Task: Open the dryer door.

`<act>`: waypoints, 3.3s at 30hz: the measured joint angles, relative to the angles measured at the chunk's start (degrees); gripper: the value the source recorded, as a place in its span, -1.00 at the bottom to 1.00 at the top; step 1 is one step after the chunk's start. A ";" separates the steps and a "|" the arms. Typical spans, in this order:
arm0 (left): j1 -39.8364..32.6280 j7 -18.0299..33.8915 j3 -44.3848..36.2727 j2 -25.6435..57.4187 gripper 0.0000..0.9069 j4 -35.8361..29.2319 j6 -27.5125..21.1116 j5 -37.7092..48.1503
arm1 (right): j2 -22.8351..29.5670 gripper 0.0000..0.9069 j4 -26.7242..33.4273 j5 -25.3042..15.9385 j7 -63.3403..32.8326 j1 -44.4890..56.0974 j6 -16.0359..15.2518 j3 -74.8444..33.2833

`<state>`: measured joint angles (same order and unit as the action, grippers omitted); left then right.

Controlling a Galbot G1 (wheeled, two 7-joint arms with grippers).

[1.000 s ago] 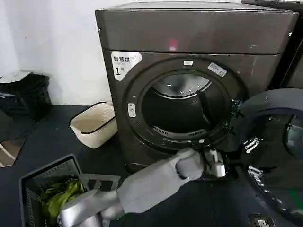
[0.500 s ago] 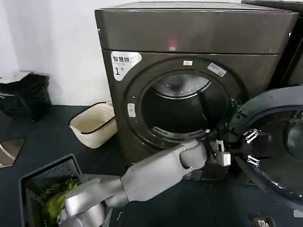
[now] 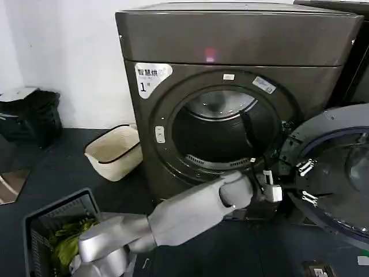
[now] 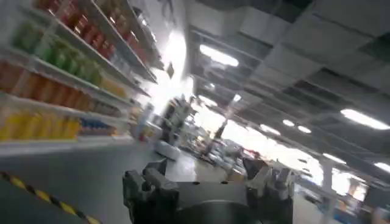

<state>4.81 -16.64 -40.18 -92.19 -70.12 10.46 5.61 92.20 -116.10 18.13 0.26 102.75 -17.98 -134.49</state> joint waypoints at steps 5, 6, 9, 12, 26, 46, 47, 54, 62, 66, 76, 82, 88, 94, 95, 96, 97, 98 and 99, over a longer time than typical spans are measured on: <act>0.33 0.84 -1.27 0.00 1.00 -2.36 -1.28 4.50 | 0.00 1.00 4.19 -0.53 -0.75 1.62 3.09 -1.62; 0.48 1.58 -1.55 0.00 1.00 -2.97 -1.71 6.05 | 0.00 1.00 5.29 -0.79 -1.11 2.06 4.24 -1.63; 1.45 2.49 -1.92 0.07 1.00 -4.94 -3.59 10.74 | -1.15 1.00 8.70 -0.86 -1.81 3.24 7.37 -1.23; 2.41 3.40 -1.76 2.71 1.00 -7.02 -5.00 14.68 | -2.95 1.00 12.05 -0.71 -2.19 4.41 10.23 -0.69; 1.24 13.77 -3.09 16.58 1.00 -18.30 -18.20 41.32 | -7.65 1.00 23.42 -0.90 -3.67 7.85 18.79 2.58; 0.69 21.75 -4.54 48.92 1.00 -31.32 -25.15 69.82 | -13.72 1.00 26.10 -3.39 -2.35 5.89 18.61 7.06; 1.08 21.73 -4.35 50.58 1.00 -32.03 -25.20 70.00 | -14.02 1.00 26.22 -3.40 -2.26 5.77 18.61 7.22; 6.34 21.87 -1.49 63.07 1.00 -36.48 -26.03 70.41 | -17.45 1.00 27.69 -3.80 -1.81 3.97 18.65 8.97; 24.18 19.62 13.42 77.75 1.00 -41.38 -27.98 68.81 | -20.31 1.00 27.40 -5.13 -1.71 1.03 18.81 12.16; 31.09 16.60 18.69 83.59 1.00 -41.37 -30.95 65.55 | -20.99 1.00 26.62 -5.33 -1.72 -0.31 18.82 14.07; 36.60 -0.40 21.08 92.00 1.00 -36.29 -22.38 43.99 | -22.84 1.00 26.95 -6.00 -1.73 -2.20 19.68 17.36; 37.10 -11.52 23.54 93.00 1.00 -32.30 -19.02 28.43 | -22.79 1.00 26.84 -6.32 -1.74 -2.81 20.03 18.92; 37.37 -20.97 27.12 92.59 1.00 -29.46 -16.75 17.47 | -22.24 1.00 26.12 -6.31 -1.73 -2.89 20.05 19.71; 36.50 -30.61 31.85 90.78 1.00 -25.70 -8.38 0.79 | -21.42 1.00 25.37 -6.20 -1.87 -2.52 20.31 19.85; 36.22 -31.61 32.65 90.35 1.00 -25.00 -7.68 -1.87 | -21.30 1.00 25.24 -6.19 -1.88 -2.50 20.31 19.88; 35.93 -32.65 33.36 89.90 1.00 -24.40 -6.82 -4.31 | -21.11 1.00 25.04 -6.19 -1.88 -2.48 20.31 19.96; 35.61 -33.65 34.09 89.35 1.00 -23.64 -5.77 -6.82 | -20.93 1.00 24.86 -6.18 -1.87 -2.49 20.31 20.02; 35.43 -34.35 34.59 88.91 1.00 -23.05 -5.01 -8.31 | -20.77 1.00 24.72 -6.17 -1.87 -2.48 20.30 20.07; 35.31 -34.98 34.91 88.56 1.00 -22.61 -4.38 -9.21 | -20.64 1.00 24.54 -6.17 -1.87 -2.48 20.29 20.16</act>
<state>40.12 -51.63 -5.27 -3.63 -92.73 6.08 -3.61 71.56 -91.56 11.96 -1.61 100.27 2.32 -114.34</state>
